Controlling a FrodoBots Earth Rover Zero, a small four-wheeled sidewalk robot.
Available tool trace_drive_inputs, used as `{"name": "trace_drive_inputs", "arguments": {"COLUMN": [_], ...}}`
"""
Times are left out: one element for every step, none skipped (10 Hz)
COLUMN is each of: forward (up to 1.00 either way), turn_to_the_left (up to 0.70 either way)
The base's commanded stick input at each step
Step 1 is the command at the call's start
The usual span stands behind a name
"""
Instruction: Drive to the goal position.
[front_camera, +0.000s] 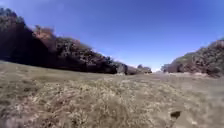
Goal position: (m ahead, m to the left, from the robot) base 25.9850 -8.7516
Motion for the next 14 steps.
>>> {"name": "trace_drive_inputs", "arguments": {"forward": [1.00, 1.00, 1.00, 1.00, 1.00, 1.00, 1.00, 1.00, 1.00, 1.00, 1.00, 1.00, 1.00, 1.00], "turn_to_the_left": [0.02, 0.00, 0.00, 0.01, 0.03, 0.00, 0.00, 0.00, 0.00, 0.00, 0.00, 0.00, 0.00, 0.00]}}
